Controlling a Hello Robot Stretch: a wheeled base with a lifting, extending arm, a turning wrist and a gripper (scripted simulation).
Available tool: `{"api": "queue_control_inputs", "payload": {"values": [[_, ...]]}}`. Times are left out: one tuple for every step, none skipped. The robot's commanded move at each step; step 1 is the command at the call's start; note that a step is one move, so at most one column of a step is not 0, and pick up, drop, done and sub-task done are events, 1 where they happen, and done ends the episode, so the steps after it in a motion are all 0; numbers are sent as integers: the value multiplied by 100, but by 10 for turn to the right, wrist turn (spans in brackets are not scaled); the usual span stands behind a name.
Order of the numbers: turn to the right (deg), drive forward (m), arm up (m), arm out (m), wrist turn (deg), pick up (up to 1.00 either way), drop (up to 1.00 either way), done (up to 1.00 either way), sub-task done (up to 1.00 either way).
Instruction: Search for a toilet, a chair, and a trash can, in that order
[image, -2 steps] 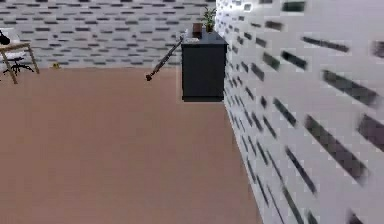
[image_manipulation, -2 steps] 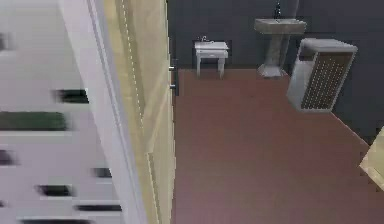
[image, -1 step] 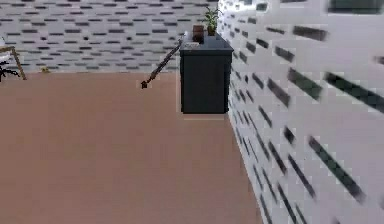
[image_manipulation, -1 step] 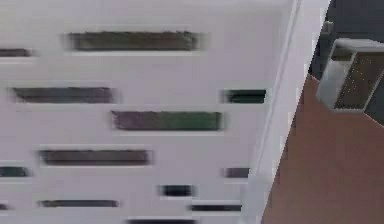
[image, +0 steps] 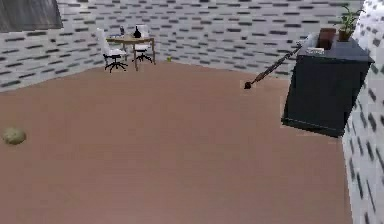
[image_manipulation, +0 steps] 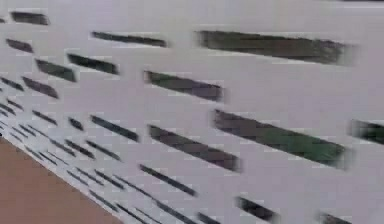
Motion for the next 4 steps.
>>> {"api": "queue_control_inputs", "payload": {"values": [[0, 55, 0, 0, 0, 0, 0, 0, 0], [-210, 0, 0, 0, 0, 0, 0, 0, 0], [0, 100, 0, 0, 0, 0, 0, 0, 0], [0, 100, 0, 0, 0, 0, 0, 0, 0]]}}
